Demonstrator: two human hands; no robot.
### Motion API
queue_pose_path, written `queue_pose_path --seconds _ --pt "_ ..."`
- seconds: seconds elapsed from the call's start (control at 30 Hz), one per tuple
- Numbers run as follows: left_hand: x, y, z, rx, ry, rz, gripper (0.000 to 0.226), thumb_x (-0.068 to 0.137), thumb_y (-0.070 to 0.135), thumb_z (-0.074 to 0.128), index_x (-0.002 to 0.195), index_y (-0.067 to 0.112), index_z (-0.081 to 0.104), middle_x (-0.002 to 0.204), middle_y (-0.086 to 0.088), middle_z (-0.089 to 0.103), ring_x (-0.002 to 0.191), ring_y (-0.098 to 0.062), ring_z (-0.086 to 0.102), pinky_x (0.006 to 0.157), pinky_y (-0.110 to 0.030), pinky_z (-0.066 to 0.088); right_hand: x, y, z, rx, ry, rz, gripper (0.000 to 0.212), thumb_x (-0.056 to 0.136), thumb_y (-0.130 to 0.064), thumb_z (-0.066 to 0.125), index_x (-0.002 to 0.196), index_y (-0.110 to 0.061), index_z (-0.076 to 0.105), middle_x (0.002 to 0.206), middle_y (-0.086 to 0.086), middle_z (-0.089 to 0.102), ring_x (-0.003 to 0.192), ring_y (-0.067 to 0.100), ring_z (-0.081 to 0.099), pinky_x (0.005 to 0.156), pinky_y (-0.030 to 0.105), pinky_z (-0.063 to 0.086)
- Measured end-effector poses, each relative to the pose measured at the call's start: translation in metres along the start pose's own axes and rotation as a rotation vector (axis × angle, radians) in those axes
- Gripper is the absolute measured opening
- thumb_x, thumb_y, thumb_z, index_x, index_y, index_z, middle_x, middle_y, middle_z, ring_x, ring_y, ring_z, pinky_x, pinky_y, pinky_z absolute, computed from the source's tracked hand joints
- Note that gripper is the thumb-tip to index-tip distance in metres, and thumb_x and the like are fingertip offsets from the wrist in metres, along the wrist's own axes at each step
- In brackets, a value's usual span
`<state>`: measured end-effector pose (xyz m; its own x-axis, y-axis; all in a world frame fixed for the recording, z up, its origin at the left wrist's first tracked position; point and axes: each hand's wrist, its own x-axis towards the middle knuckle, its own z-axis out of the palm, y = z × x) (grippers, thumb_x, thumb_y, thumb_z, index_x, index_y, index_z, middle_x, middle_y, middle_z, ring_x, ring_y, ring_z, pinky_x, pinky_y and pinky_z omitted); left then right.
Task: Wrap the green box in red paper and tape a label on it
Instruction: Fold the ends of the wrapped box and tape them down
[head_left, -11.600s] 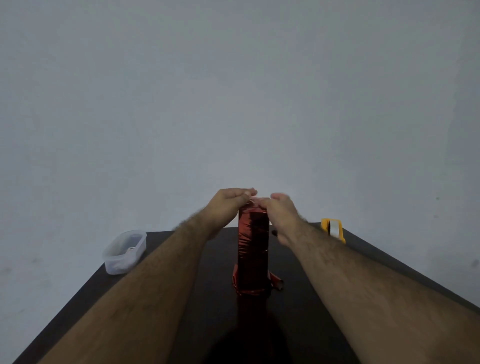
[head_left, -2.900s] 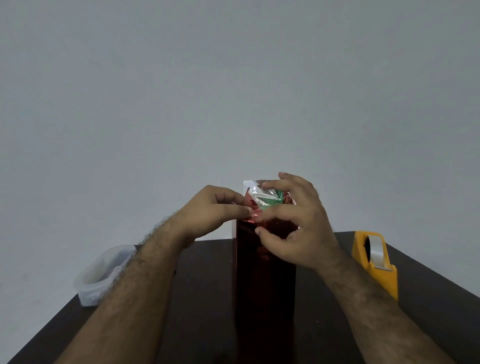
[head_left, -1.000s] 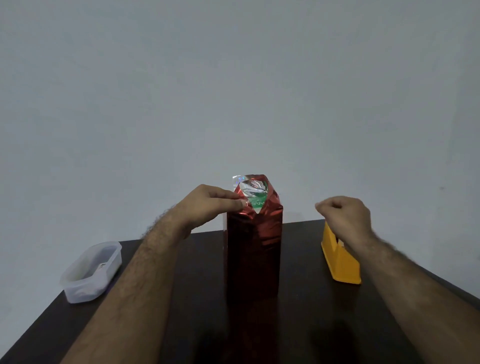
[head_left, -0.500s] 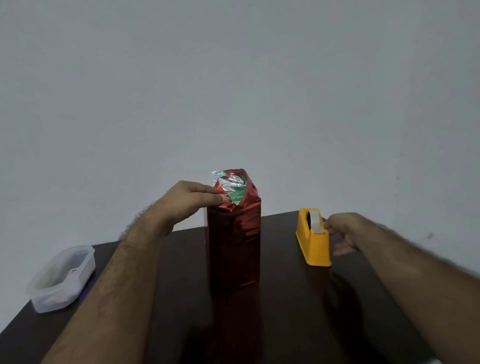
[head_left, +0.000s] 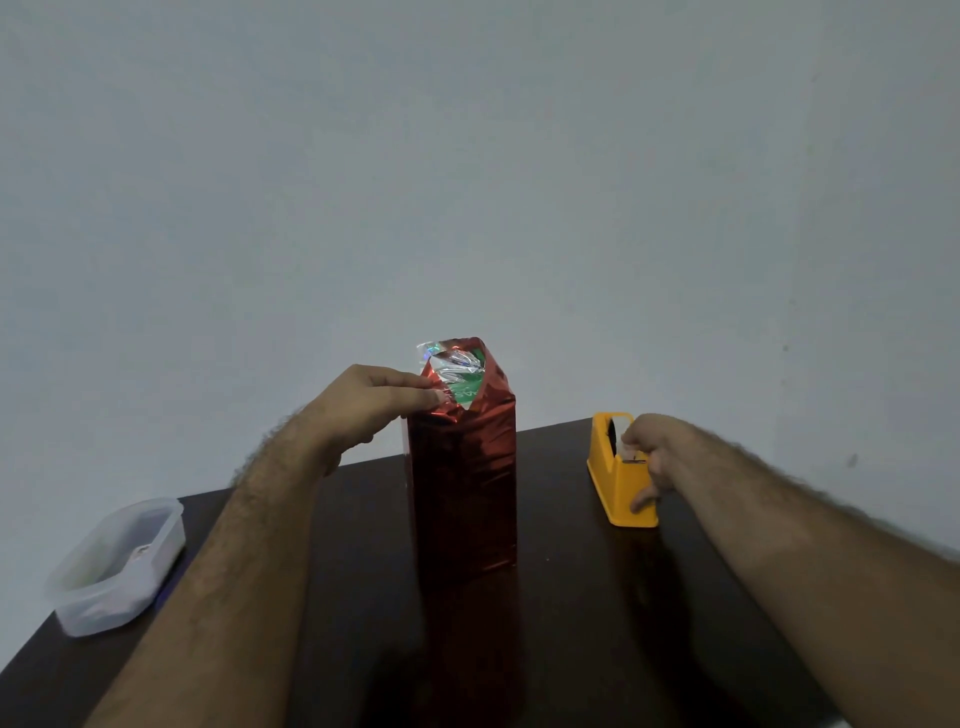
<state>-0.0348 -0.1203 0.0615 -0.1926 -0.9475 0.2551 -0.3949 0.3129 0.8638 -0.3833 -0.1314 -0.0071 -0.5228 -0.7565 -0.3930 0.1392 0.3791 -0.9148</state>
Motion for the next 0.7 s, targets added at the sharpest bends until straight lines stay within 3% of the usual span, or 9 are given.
queue_pose_path --seconds 0.07,0.3,0.5,0.6,0.7 --pt "0.0 0.0 0.0 0.008 0.001 -0.01 0.018 0.083 0.04 0.086 0.1 0.038 0.084 0.109 0.009 0.078 0.115 -0.019 0.064 0.098 -0.048 0.05 -0.002 0.003 0.003 0.094 -0.024 0.027 0.067 0.102 -0.006 0.061 0.162 -0.01 0.031 0.167 0.012 0.028 0.151 0.052 0.023 0.101 0.09 0.028" --pt "-0.002 -0.002 0.0 0.019 -0.01 -0.002 0.043 0.063 0.058 0.083 0.103 0.044 0.083 0.111 0.008 0.079 0.117 -0.021 0.065 0.095 -0.047 0.05 0.008 0.024 -0.009 0.345 -0.148 -0.02 0.075 0.089 -0.014 0.068 0.157 -0.014 0.038 0.163 0.012 0.032 0.148 0.054 0.026 0.092 0.096 0.018" --pt "-0.005 0.0 0.001 0.035 -0.022 -0.012 0.041 0.062 0.059 0.083 0.102 0.046 0.082 0.111 0.013 0.078 0.119 -0.018 0.063 0.1 -0.05 0.049 0.005 0.041 -0.014 0.415 -0.131 -0.117 0.062 0.075 -0.014 0.072 0.135 -0.013 0.059 0.145 0.012 0.049 0.134 0.049 0.042 0.083 0.095 0.028" --pt "-0.006 0.001 0.001 0.032 -0.016 -0.016 0.041 0.062 0.059 0.083 0.101 0.047 0.082 0.113 0.012 0.078 0.12 -0.019 0.063 0.099 -0.05 0.049 0.009 0.047 -0.012 0.464 -0.087 -0.14 0.077 0.067 -0.017 0.078 0.14 -0.015 0.055 0.143 0.012 0.05 0.132 0.05 0.044 0.075 0.092 0.034" --pt "-0.007 0.003 0.002 0.027 -0.016 -0.022 0.043 0.061 0.058 0.083 0.102 0.046 0.082 0.116 0.012 0.077 0.122 -0.018 0.062 0.098 -0.05 0.048 -0.009 0.048 -0.007 0.502 -0.007 -0.129 0.083 0.074 -0.015 0.082 0.149 -0.014 0.046 0.143 0.013 0.048 0.136 0.053 0.043 0.092 0.09 0.035"
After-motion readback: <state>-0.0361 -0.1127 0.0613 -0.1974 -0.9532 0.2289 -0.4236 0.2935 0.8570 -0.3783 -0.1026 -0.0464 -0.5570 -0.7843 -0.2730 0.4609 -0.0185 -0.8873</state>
